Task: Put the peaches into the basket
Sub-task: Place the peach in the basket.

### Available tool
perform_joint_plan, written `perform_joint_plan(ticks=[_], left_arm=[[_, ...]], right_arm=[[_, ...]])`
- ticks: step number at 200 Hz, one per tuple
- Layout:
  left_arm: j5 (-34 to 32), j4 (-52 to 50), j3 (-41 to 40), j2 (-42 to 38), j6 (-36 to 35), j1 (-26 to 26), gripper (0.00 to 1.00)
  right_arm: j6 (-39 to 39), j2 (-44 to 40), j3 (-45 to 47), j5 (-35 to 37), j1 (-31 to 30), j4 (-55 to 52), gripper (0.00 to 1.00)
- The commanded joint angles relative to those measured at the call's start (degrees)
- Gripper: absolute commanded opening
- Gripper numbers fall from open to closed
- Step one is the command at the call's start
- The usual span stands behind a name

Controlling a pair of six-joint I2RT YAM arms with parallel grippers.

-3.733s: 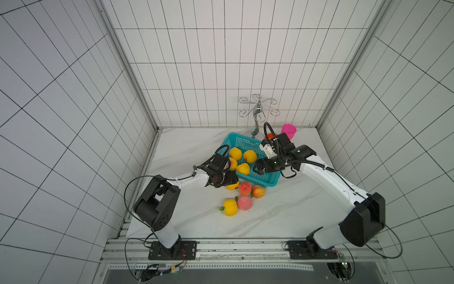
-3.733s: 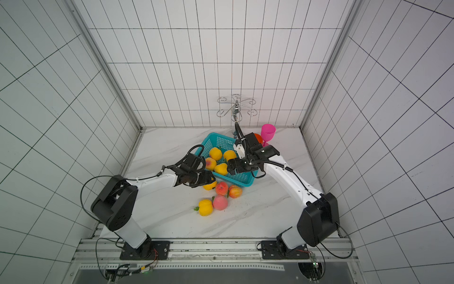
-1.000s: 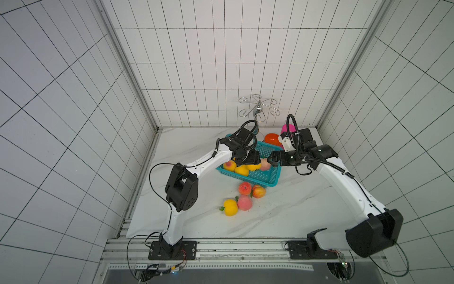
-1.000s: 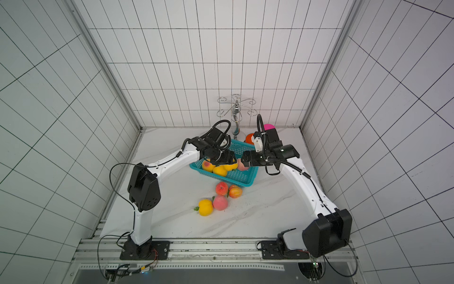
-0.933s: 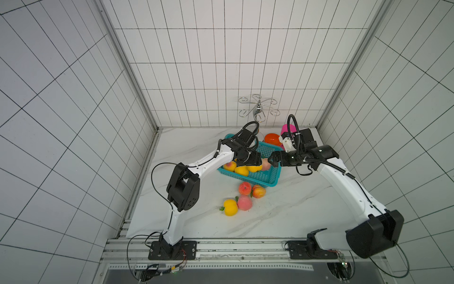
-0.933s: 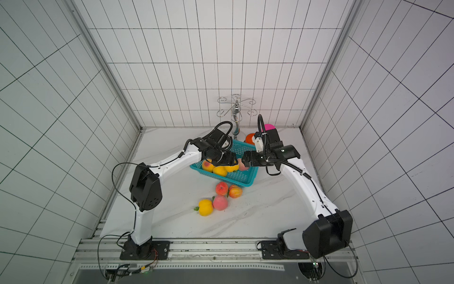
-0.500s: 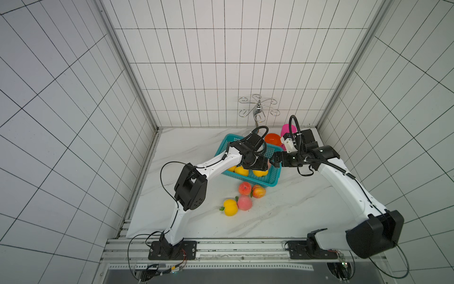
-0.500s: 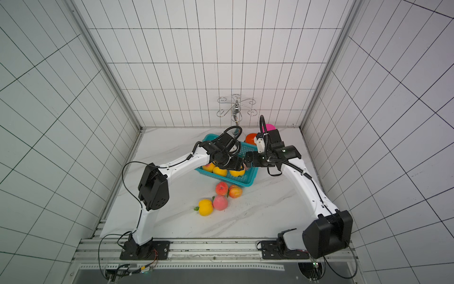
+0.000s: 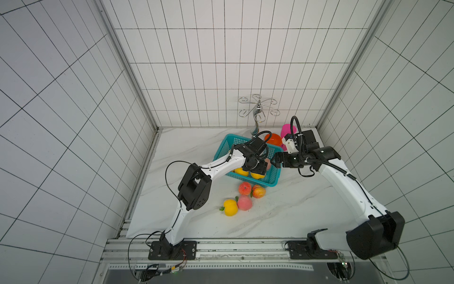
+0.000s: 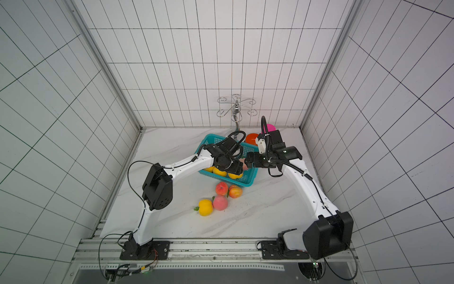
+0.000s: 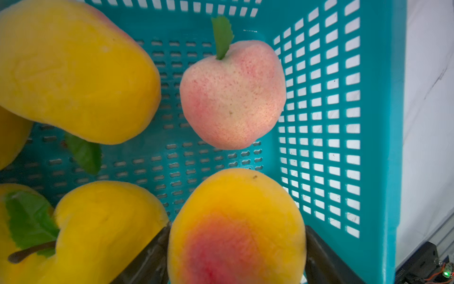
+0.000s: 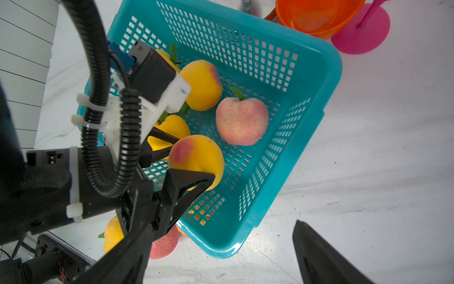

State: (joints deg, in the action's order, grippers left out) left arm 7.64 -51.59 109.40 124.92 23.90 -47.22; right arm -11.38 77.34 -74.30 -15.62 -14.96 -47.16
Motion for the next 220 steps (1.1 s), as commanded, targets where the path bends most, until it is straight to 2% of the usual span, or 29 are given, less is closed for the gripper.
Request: perform_joint_plan(ticks=[1, 52, 134, 220], left_arm=[[-1.8, -0.2, 1.4, 2.1, -1.6, -0.3, 0.76], [-2.2, -1.1, 2.4, 3.6, -2.1, -0.3, 0.78], [-2.6, -2.7, 4.7, 3.1, -2.3, -0.2, 0.88], [-3.0, -6.2, 5.7, -5.4, -0.1, 0.6, 0.88]], right_arm=[[-0.1, -0.7, 0.9, -0.5, 0.7, -1.4, 0.93], [-0.2, -0.5, 1.1, -0.4, 0.9, -1.4, 0.93], [0.3, -0.5, 0.5, -0.4, 1.2, -1.4, 0.93], [1.3, -3.6, 1.1, 0.3, 1.3, -2.0, 0.93]])
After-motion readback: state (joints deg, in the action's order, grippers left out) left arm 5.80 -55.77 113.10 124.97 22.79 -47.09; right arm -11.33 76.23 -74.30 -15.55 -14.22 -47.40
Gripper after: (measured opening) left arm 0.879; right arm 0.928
